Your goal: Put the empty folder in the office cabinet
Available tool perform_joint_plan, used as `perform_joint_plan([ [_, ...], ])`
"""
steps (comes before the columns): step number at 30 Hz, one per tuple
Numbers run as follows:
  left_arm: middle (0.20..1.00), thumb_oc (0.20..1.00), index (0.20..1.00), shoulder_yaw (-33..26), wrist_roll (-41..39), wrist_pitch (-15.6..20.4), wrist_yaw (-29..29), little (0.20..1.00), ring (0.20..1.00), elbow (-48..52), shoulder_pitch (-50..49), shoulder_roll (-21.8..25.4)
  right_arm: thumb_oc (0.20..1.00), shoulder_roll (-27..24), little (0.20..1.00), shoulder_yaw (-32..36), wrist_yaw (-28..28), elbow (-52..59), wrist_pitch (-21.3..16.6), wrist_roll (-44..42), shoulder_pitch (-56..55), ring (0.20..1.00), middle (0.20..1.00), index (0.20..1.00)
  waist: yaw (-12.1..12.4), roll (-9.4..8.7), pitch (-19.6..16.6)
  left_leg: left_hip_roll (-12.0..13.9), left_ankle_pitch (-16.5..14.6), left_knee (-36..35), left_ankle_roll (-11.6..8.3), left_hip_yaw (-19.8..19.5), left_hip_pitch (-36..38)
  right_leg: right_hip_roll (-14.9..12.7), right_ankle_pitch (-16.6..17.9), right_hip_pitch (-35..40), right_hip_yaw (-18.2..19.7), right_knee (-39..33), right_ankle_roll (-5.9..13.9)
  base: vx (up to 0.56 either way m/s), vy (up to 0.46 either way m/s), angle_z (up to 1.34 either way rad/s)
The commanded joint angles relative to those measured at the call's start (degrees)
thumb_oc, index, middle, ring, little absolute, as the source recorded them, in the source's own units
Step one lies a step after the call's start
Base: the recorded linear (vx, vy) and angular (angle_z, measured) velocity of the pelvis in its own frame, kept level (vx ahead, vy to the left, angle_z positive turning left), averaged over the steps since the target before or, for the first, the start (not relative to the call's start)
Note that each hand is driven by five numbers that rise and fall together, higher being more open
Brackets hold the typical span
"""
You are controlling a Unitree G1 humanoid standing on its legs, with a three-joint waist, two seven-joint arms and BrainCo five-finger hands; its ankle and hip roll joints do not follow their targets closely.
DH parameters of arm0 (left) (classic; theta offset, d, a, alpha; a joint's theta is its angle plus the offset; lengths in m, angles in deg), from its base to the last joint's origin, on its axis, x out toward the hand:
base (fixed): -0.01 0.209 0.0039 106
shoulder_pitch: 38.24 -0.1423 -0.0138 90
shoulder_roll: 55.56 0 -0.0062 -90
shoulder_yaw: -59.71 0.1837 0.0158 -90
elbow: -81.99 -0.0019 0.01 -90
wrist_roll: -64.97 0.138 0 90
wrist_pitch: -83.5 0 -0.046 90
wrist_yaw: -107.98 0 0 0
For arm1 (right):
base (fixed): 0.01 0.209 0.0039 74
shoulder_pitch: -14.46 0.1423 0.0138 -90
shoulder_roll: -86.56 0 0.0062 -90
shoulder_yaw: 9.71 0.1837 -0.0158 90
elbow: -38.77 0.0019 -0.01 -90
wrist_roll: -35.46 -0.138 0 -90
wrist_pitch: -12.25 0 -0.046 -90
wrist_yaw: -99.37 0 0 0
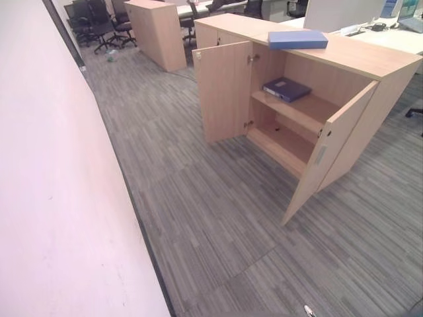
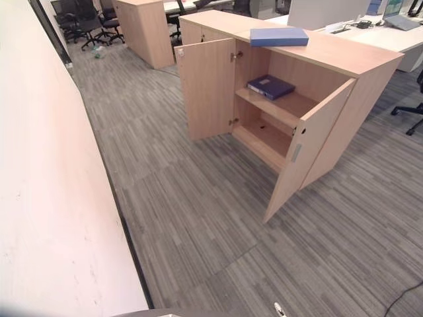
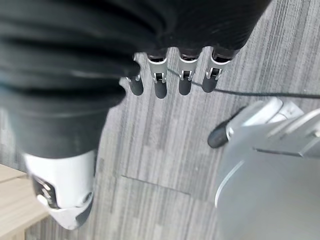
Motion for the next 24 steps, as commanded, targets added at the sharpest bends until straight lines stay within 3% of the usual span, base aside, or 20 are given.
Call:
perform_joint_plan([
  [1,1.000,1.000,1.000,-2.45,-2.24,1.16,0.72,1.000,1.000,-2.70,3.64,-0.23,1.000,0.74,1.000,1.86,-0.09,-1.47,-1.76,-1.98,2.61,1.000,1.000,1.000,-0.25,-2.37,0.76,-4.23,-5.63,-0.91,1.44,1.70,1.40,-1.58,3.73,1.34,-2.88,-6.07,4.27,0.00,0.000,0.00],
  [24,1.000,1.000,1.000,-2.73,-3.92,1.55,-0.81,1.000,1.000,-2.57,3.32,-0.26,1.000,0.70,1.000,2.06,1.17,-2.05,-1.19,-3.58,2.37,1.000,1.000,1.000,-0.15,-2.21,0.92,-4.14,-5.89,-0.91,1.39,1.26,2.18,-1.34,3.30,2.01,-3.06,-6.07,4.09,0.00,0.000,0.00],
])
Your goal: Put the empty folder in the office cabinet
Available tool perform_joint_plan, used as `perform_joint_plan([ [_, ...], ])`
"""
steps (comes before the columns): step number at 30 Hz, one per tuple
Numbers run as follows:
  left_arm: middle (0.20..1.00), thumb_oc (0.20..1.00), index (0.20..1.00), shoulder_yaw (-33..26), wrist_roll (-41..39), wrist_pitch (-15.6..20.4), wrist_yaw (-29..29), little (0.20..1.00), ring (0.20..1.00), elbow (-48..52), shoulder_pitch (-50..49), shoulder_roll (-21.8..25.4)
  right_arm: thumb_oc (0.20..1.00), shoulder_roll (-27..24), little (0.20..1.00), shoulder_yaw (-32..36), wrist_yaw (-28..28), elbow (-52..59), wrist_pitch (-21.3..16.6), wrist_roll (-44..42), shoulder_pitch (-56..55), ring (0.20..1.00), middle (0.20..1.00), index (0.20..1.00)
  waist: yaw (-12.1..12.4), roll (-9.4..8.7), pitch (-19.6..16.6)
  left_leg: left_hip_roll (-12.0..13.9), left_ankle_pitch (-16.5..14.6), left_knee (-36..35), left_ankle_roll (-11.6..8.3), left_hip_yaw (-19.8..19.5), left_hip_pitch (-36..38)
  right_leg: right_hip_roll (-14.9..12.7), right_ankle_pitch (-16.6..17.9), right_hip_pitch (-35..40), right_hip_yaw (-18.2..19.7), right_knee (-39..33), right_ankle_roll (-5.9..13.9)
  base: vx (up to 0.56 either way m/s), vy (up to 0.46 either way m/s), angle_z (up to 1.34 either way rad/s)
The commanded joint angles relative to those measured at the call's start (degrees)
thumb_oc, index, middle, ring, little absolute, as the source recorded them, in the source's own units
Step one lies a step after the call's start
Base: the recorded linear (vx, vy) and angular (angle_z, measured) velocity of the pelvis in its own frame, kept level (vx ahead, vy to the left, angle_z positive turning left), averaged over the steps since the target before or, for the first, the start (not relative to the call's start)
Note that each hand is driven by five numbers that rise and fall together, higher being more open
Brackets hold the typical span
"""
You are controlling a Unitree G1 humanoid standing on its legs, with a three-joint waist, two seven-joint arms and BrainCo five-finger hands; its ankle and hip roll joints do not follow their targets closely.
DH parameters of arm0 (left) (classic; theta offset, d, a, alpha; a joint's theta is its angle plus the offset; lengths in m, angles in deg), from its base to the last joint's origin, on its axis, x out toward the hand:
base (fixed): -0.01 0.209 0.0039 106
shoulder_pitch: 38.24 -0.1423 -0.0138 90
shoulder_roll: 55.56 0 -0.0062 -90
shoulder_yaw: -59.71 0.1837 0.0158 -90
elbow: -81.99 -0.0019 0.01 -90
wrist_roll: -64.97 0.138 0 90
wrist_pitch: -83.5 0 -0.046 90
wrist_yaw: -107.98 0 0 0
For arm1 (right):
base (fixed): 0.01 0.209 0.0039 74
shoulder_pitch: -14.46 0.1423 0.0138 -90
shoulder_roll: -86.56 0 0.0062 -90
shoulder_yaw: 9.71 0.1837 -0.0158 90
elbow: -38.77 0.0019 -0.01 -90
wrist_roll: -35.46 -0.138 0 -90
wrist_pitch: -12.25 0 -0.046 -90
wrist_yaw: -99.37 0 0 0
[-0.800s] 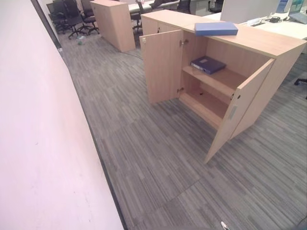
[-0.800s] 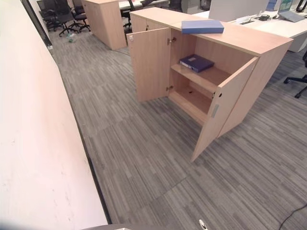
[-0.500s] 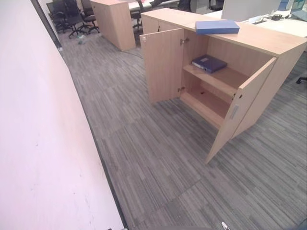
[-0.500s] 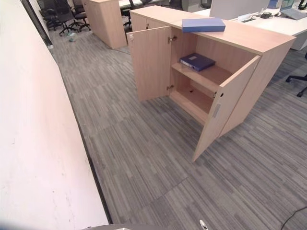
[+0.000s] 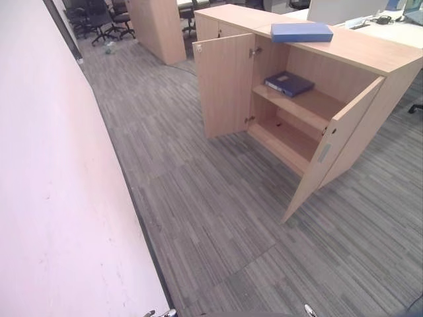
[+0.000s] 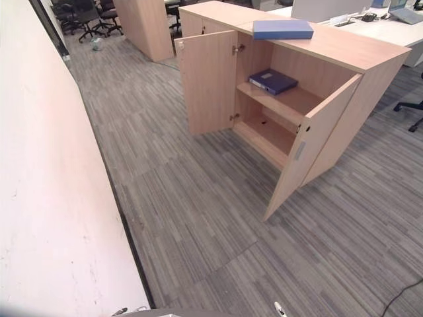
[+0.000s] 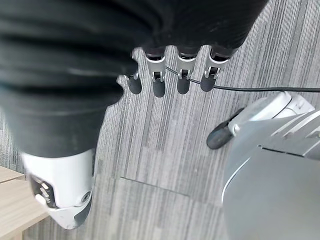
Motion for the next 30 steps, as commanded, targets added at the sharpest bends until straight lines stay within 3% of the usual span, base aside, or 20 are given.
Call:
perform_joint_plan([
  [1,1.000,1.000,1.000,-0.74,1.04,0.77,0.78,1.000,1.000,-4.56,3.34,-0.34,1.000,0.33,1.000,2.04,-0.34,-2.99,-0.40,-1.51,2.42,1.000,1.000,1.000,0.00,-1.20,-1.27,-3.49,-5.95,0.10,1.42,1.31,0.45,-0.92,0.45,-2.22,-3.12,-0.12,3.67,0.00,0.000,0.00],
  [8,1.000,1.000,1.000,0.31,4.02,0.22,1.54,1.000,1.000,-5.44,3.66,0.05,1.000,0.10,1.000,1.27,-0.62,-3.35,0.15,-0.36,2.77,1.000,1.000,1.000,0.10,-1.20,-1.13,-3.38,-5.95,0.10,1.40,1.34,0.59,-0.87,0.32,-2.01,-3.29,-0.12,3.60,0.00,0.000,0.00],
  [18,1.000,1.000,1.000,0.21,6.89,-0.77,2.38,1.000,1.000,-6.26,4.73,1.13,1.000,-1.94,1.000,0.55,-4.32,-7.24,1.81,10.40,5.11,1.000,1.000,1.000,0.69,-1.70,-1.14,-3.26,-5.97,0.10,1.43,0.68,0.41,-0.84,0.26,-2.05,-3.74,-0.12,3.66,0.00,-0.003,0.00],
  [27,1.000,1.000,1.000,-1.31,4.87,-1.05,1.81,1.000,1.000,-6.00,5.21,2.36,1.000,-1.12,1.000,-0.96,-1.85,-7.06,3.43,10.50,5.22,1.000,1.000,1.000,1.07,-3.04,0.28,-1.99,-5.19,0.10,0.62,-0.48,-0.68,0.05,-0.07,-2.68,-4.93,-0.12,2.65,0.02,-0.105,0.10],
  [28,1.000,1.000,1.000,-1.62,3.81,-0.85,1.94,1.000,1.000,-5.97,5.75,2.81,1.000,-0.95,1.000,-1.32,-1.59,-6.52,3.26,10.14,5.61,1.000,1.000,1.000,1.56,-3.97,1.83,-0.71,-4.34,1.26,-0.12,-0.55,-1.68,0.44,-0.62,-3.18,-5.84,0.91,1.88,-0.06,-0.228,0.21],
  [30,1.000,1.000,1.000,-1.55,2.99,-0.72,1.90,1.000,1.000,-5.81,6.33,2.88,1.000,-1.21,1.000,-1.44,-1.58,-6.14,2.97,10.10,5.75,1.000,1.000,1.000,1.96,-4.81,3.79,-0.32,-5.75,8.93,-1.01,0.60,-5.98,-0.10,-1.50,-3.89,-6.83,2.70,1.17,-0.09,-0.177,0.23],
])
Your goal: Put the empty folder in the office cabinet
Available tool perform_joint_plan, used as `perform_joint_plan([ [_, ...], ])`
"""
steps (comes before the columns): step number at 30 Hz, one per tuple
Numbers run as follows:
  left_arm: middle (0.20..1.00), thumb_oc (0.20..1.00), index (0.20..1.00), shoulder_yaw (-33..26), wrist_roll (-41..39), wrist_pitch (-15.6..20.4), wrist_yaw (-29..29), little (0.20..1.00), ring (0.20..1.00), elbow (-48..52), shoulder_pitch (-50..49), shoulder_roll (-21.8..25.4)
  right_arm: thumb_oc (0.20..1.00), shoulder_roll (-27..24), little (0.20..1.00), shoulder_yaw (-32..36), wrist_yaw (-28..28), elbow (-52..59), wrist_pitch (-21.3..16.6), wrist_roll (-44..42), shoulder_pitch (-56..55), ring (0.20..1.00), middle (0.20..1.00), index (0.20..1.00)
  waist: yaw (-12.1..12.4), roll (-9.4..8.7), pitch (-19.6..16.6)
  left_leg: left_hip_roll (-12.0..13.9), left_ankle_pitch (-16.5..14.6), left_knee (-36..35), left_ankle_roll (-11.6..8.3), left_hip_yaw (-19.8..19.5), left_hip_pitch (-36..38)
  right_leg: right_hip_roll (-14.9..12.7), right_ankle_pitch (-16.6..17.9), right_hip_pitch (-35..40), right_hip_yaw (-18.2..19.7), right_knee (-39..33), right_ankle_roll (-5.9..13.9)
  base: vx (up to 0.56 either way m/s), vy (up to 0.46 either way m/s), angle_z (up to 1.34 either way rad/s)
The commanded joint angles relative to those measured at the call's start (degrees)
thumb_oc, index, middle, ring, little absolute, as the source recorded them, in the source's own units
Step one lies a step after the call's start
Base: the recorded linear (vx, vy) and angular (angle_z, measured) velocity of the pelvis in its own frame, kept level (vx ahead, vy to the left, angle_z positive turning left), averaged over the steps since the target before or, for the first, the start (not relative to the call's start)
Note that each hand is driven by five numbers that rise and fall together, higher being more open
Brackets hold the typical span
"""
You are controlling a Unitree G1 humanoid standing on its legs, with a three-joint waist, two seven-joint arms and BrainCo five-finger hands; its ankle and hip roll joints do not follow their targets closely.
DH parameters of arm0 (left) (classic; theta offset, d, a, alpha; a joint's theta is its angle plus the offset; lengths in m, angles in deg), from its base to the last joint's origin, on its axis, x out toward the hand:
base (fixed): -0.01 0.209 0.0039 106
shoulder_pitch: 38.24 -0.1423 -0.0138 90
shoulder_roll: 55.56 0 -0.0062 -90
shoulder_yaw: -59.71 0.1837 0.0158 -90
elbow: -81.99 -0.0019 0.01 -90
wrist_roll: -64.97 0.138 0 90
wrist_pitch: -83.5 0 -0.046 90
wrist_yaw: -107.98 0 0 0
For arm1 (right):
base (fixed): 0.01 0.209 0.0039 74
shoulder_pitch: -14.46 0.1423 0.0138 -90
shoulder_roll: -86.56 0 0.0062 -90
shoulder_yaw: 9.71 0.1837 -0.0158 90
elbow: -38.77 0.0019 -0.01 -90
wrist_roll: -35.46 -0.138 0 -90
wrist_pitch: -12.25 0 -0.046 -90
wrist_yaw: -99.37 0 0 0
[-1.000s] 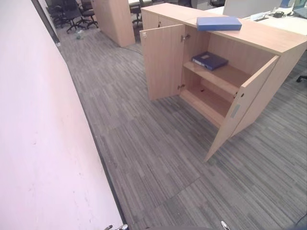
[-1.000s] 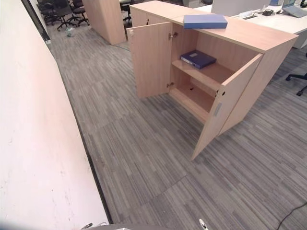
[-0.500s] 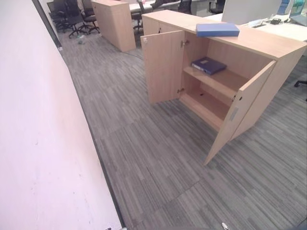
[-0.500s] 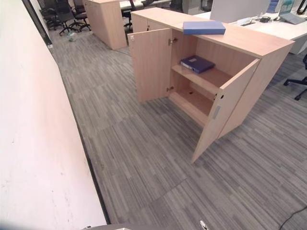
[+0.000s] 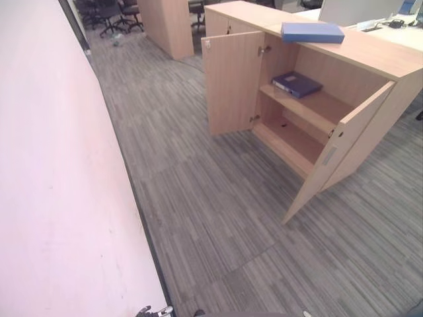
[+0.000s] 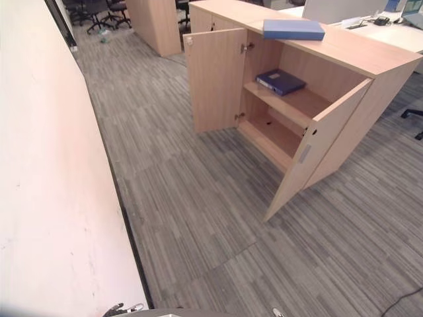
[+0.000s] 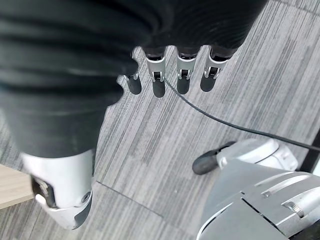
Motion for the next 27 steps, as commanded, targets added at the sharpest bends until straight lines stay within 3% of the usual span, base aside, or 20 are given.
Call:
perform_joint_plan([
  [1,1.000,1.000,1.000,-0.83,-2.67,0.34,0.77,1.000,1.000,-3.13,3.96,0.88,1.000,0.58,1.000,-0.09,0.26,-1.40,-0.80,-0.32,2.16,1.000,1.000,1.000,1.73,-3.20,3.39,-1.16,-7.00,10.36,0.31,4.64,-4.19,-1.76,-1.45,-2.88,-4.15,3.74,1.01,-0.06,-0.079,0.32],
  [2,1.000,1.000,1.000,-0.83,-2.67,0.34,0.77,1.000,1.000,-3.13,3.97,0.88,1.000,0.58,1.000,-0.08,0.26,-1.40,-0.80,-0.32,2.18,1.000,1.000,1.000,1.67,-3.17,3.34,-1.14,-7.17,10.73,0.31,4.57,-4.47,-1.74,-1.47,-2.98,-4.21,3.79,1.00,-0.03,-0.126,0.45],
  [4,1.000,1.000,1.000,-0.98,-2.73,0.49,1.03,1.000,1.000,-3.06,4.20,0.58,1.000,0.05,1.000,-0.21,0.27,-1.37,-0.71,-0.02,2.58,1.000,1.000,1.000,2.11,-3.93,4.96,-0.08,-6.70,19.86,0.64,7.94,-10.85,-2.22,-2.07,-2.25,-6.04,3.63,0.30,-0.01,-0.111,0.43],
  [7,1.000,1.000,1.000,-1.47,-2.65,0.39,1.07,1.000,1.000,-3.14,3.72,0.44,1.000,-0.46,1.000,-0.24,0.28,-1.51,-0.58,0.16,2.54,1.000,1.000,1.000,2.53,-4.15,4.89,0.64,-5.43,19.55,1.44,10.12,-14.11,-2.44,-2.45,-1.61,-7.24,2.84,0.31,0.06,-0.048,0.33],
  [8,1.000,1.000,1.000,-1.80,-2.60,0.35,0.97,1.000,1.000,-3.20,3.40,0.44,1.000,-0.72,1.000,-0.28,0.36,-1.46,-0.49,0.49,2.47,1.000,1.000,1.000,2.87,-4.10,4.66,0.27,-4.52,17.92,1.45,9.95,-15.00,-2.39,-2.56,-1.31,-7.38,2.61,0.42,0.18,-0.011,0.53],
  [9,1.000,1.000,1.000,-2.36,-2.58,0.32,0.78,1.000,1.000,-3.27,2.63,0.48,1.000,-0.96,1.000,-0.46,0.40,-1.18,-0.49,1.19,2.41,1.000,1.000,1.000,3.57,-3.60,4.30,-0.03,-0.84,12.81,0.82,9.35,-15.80,-2.02,-3.11,-0.67,-7.67,2.37,0.63,0.15,0.008,0.58],
  [14,1.000,1.000,1.000,-3.08,-2.57,0.21,0.52,1.000,1.000,-4.18,1.07,0.32,1.000,-1.08,1.000,-0.66,0.35,-0.36,-0.63,1.86,1.96,1.000,1.000,1.000,4.82,-2.39,4.14,-0.01,3.98,2.28,-0.22,9.93,-17.05,-1.44,-5.22,1.41,-6.90,2.85,0.43,0.16,0.047,0.13],
  [17,1.000,1.000,1.000,-3.37,-2.59,0.10,0.40,1.000,1.000,-4.47,0.41,0.22,1.000,-0.89,1.000,-0.86,0.40,0.02,-0.73,2.14,1.51,1.000,1.000,1.000,5.14,-1.82,3.86,0.43,5.36,-0.40,-0.44,10.63,-15.67,-0.99,-5.59,2.57,-6.47,2.88,0.36,0.20,0.084,-0.22],
  [18,1.000,1.000,1.000,-4.12,-2.13,-0.19,0.41,1.000,1.000,-4.84,-0.81,0.06,1.000,-0.09,1.000,-1.12,0.71,-0.34,-0.60,3.24,0.42,1.000,1.000,1.000,5.23,-0.98,1.86,0.88,7.56,-1.99,-0.74,10.39,-12.77,-0.40,-5.79,4.26,-6.30,1.57,0.41,0.34,0.180,-0.37],
  [23,1.000,1.000,1.000,-4.54,-2.89,0.28,0.79,1.000,1.000,-4.15,-0.76,0.21,1.000,0.97,1.000,-1.32,1.46,-1.29,0.20,4.77,0.24,1.000,1.000,1.000,6.21,-1.66,-0.06,-2.11,4.53,-1.99,1.74,11.30,-10.24,-4.75,-6.10,5.85,-5.81,1.45,3.69,0.30,0.265,-0.18],
  [25,1.000,1.000,1.000,-4.63,-3.13,0.28,0.76,1.000,1.000,-3.65,-0.65,0.48,1.000,1.18,1.000,-1.41,1.80,-0.97,0.40,5.62,0.54,1.000,1.000,1.000,6.70,-1.48,-1.06,-4.03,2.40,-1.99,3.29,11.33,-8.74,-7.57,-5.96,4.61,-5.76,5.36,5.49,0.27,0.387,0.04],
  [27,1.000,1.000,1.000,-4.36,-3.03,0.21,0.64,1.000,1.000,-3.54,-0.08,0.90,1.000,1.09,1.000,-1.40,2.25,0.17,0.48,5.85,1.05,1.000,1.000,1.000,6.89,-0.79,-1.19,-6.42,-0.36,-1.99,5.10,11.43,-5.98,-11.74,-3.47,-0.04,-6.45,17.38,7.39,0.15,0.365,-0.01],
])
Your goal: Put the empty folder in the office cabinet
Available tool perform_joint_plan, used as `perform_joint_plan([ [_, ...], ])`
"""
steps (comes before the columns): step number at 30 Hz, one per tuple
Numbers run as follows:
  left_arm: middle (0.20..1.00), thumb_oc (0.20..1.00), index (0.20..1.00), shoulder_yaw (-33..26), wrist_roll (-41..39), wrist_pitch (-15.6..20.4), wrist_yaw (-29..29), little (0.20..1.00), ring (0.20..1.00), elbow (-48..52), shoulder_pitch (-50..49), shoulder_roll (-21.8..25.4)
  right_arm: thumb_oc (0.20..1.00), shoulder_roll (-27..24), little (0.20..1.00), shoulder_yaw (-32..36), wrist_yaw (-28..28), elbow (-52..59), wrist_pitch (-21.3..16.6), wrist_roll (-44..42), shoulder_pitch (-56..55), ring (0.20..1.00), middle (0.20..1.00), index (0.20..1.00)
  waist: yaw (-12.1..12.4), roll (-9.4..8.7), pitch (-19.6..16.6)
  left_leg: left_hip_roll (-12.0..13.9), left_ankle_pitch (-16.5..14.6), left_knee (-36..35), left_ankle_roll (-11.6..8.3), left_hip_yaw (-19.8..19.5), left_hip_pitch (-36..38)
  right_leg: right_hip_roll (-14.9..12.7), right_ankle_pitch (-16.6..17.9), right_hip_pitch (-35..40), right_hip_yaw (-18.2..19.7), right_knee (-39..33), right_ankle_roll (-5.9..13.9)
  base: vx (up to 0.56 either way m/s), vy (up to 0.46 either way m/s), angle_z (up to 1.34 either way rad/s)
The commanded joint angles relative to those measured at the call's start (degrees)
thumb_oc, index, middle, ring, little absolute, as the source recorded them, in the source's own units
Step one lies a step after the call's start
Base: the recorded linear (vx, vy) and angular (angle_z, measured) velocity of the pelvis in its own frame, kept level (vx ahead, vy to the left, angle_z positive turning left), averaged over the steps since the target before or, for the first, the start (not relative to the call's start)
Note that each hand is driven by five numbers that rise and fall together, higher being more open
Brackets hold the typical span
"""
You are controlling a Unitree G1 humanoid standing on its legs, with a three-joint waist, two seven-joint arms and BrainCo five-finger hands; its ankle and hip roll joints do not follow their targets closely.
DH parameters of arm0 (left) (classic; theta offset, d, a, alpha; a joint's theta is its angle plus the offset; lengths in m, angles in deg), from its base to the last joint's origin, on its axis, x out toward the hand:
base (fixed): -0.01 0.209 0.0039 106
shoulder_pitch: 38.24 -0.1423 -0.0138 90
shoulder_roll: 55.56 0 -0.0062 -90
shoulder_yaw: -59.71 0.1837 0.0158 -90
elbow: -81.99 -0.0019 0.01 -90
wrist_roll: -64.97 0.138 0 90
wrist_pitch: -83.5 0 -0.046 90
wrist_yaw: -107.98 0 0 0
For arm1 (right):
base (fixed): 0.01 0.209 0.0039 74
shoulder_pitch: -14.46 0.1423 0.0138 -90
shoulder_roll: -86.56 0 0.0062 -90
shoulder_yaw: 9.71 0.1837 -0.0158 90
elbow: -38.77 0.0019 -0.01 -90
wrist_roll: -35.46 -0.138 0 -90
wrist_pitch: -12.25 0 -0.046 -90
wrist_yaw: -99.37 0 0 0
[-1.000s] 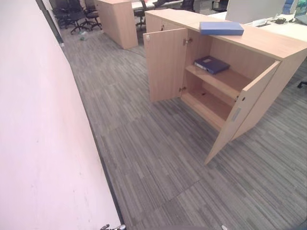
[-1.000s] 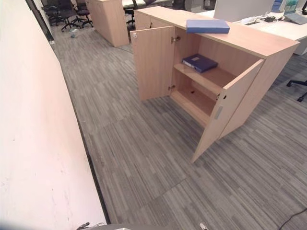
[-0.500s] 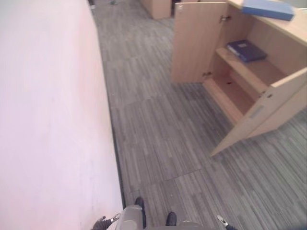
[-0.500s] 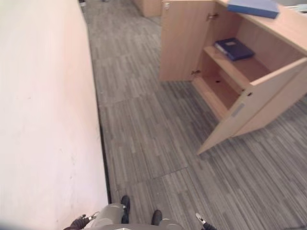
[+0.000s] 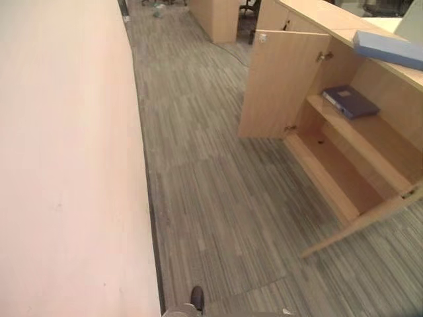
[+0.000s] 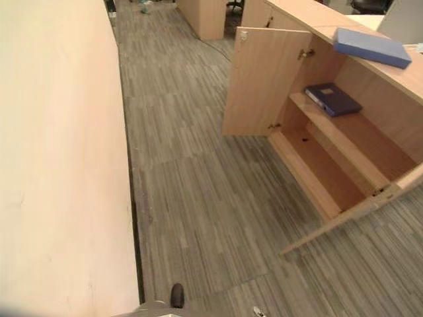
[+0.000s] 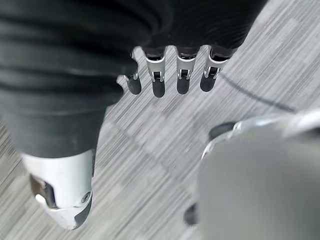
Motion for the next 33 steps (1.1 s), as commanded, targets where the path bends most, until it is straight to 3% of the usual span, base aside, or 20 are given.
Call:
perform_joint_plan([
  [1,1.000,1.000,1.000,0.29,2.67,4.33,5.91,1.000,1.000,1.00,2.95,1.21,1.000,-3.82,1.000,-0.55,0.64,1.18,0.28,1.26,0.24,1.000,1.000,1.000,0.05,2.69,-0.21,-2.39,-3.56,0.19,-2.59,-1.89,-1.71,-6.08,4.84,-8.42,-0.68,7.07,2.57,0.11,0.306,0.05],
  [3,1.000,1.000,1.000,0.80,3.11,4.16,5.74,1.000,1.000,1.11,3.46,1.68,1.000,-3.86,1.000,-0.51,0.49,2.17,0.10,0.81,0.17,1.000,1.000,1.000,-0.84,3.01,0.58,-3.85,-4.79,0.19,-1.48,-3.11,0.14,-8.48,10.04,-12.05,-0.48,15.85,1.24,0.10,0.239,0.20],
  [4,1.000,1.000,1.000,0.80,3.11,4.16,5.73,1.000,1.000,1.11,3.46,1.69,1.000,-3.86,1.000,-0.51,0.49,2.17,0.11,0.81,0.17,1.000,1.000,1.000,-0.83,2.94,0.57,-3.92,-4.79,0.19,-1.46,-3.08,0.11,-8.57,9.95,-12.17,-0.41,16.03,1.27,0.05,0.153,0.57],
  [5,1.000,1.000,1.000,1.37,3.24,4.14,5.87,1.000,1.000,1.29,4.48,2.14,1.000,-3.79,1.000,-0.96,0.33,2.99,-0.11,0.18,0.27,1.000,1.000,1.000,-1.86,4.37,2.04,-3.33,-5.52,0.19,-1.19,-4.92,1.60,-7.97,9.71,-17.49,-0.53,19.83,-1.29,0.06,0.067,0.48],
  [7,1.000,1.000,1.000,1.67,3.12,4.36,6.00,1.000,1.000,1.87,4.99,2.34,1.000,-3.74,1.000,-0.96,0.20,3.44,-0.34,-0.81,0.67,1.000,1.000,1.000,-2.99,5.52,3.41,-2.35,-5.34,0.19,-1.49,-6.71,2.92,-5.63,7.99,-20.58,-0.15,15.90,-2.29,0.12,0.005,0.29],
  [10,1.000,1.000,1.000,1.83,3.27,4.46,6.02,1.000,1.000,1.94,5.08,2.34,1.000,-3.80,1.000,-1.01,0.22,3.79,-0.28,-1.88,1.20,1.000,1.000,1.000,-3.84,5.76,4.84,-2.01,-5.60,0.19,-1.73,-7.58,4.39,-3.69,8.68,-22.06,0.81,11.28,-1.92,0.09,-0.035,0.49],
  [13,1.000,1.000,1.000,1.78,4.14,4.39,5.88,1.000,1.000,1.40,4.86,2.27,1.000,-3.62,1.000,-1.30,0.25,3.92,-0.16,-1.79,1.72,1.000,1.000,1.000,-5.00,4.70,5.76,-2.65,-7.12,0.19,-2.32,-9.13,6.83,-0.21,12.17,-24.85,1.81,-1.38,0.10,0.22,-0.081,0.20],
  [15,1.000,1.000,1.000,1.52,5.59,4.13,5.29,1.000,1.000,0.41,4.32,1.77,1.000,-3.76,1.000,-0.26,0.60,3.02,0.25,-2.14,1.39,1.000,1.000,1.000,-6.54,2.98,5.74,-4.01,-9.66,0.44,-2.17,-12.04,9.91,2.82,15.91,-26.40,5.98,-9.73,2.05,0.39,-0.089,0.72],
  [19,1.000,1.000,1.000,1.06,6.09,4.23,5.27,1.000,1.000,-0.49,3.22,1.02,1.000,-4.09,1.000,0.41,0.86,1.78,0.33,-2.09,-0.13,1.000,1.000,1.000,-7.16,2.42,3.66,-3.68,-12.29,0.31,-1.94,-14.10,12.71,3.31,17.48,-24.01,7.38,-11.38,1.16,0.37,-0.124,0.51],
  [26,1.000,1.000,1.000,1.55,5.12,4.40,5.95,1.000,1.000,0.07,3.89,1.12,1.000,-4.66,1.000,0.82,0.47,1.26,-0.04,-3.19,-0.75,1.000,1.000,1.000,-7.73,2.15,1.80,0.98,-14.65,2.25,-4.73,-15.19,13.25,5.34,12.94,-23.25,5.41,-8.05,-0.93,0.25,-0.162,0.47],
  [29,1.000,1.000,1.000,2.51,4.90,4.74,6.18,1.000,1.000,0.78,4.61,1.25,1.000,-5.04,1.000,0.59,0.24,1.35,-0.42,-3.99,-0.75,1.000,1.000,1.000,-7.87,1.63,1.49,2.95,-16.09,7.10,-6.42,-14.37,12.15,6.19,10.06,-21.77,4.78,-6.99,-2.13,0.23,-0.208,0.30],
  [31,1.000,1.000,1.000,3.51,4.58,4.97,6.19,1.000,1.000,2.33,5.13,1.35,1.000,-5.16,1.000,0.43,0.23,1.76,-0.81,-4.80,-0.44,1.000,1.000,1.000,-7.43,0.83,2.83,3.95,-10.63,24.93,-8.52,-11.39,5.10,6.70,8.26,-18.08,4.53,-6.67,-3.91,0.18,-0.207,0.22],
  [32,1.000,1.000,1.000,3.51,4.58,4.97,6.19,1.000,1.000,2.33,5.15,1.39,1.000,-5.12,1.000,0.44,0.23,1.76,-0.81,-4.80,-0.42,1.000,1.000,1.000,-7.55,0.68,2.67,3.78,-10.45,24.93,-8.49,-11.50,4.80,6.52,8.34,-18.30,4.45,-6.71,-3.89,0.03,-0.187,0.12],
  [33,1.000,1.000,1.000,3.46,3.62,5.30,6.77,1.000,1.000,3.96,5.68,1.74,1.000,-5.30,1.000,0.35,-0.15,2.40,-1.06,-5.87,0.11,1.000,1.000,1.000,-6.72,-0.69,4.53,3.53,-5.94,37.93,-7.60,-10.22,-1.26,6.26,7.64,-16.56,4.53,-6.50,-5.24,0.01,-0.181,-0.04],
])
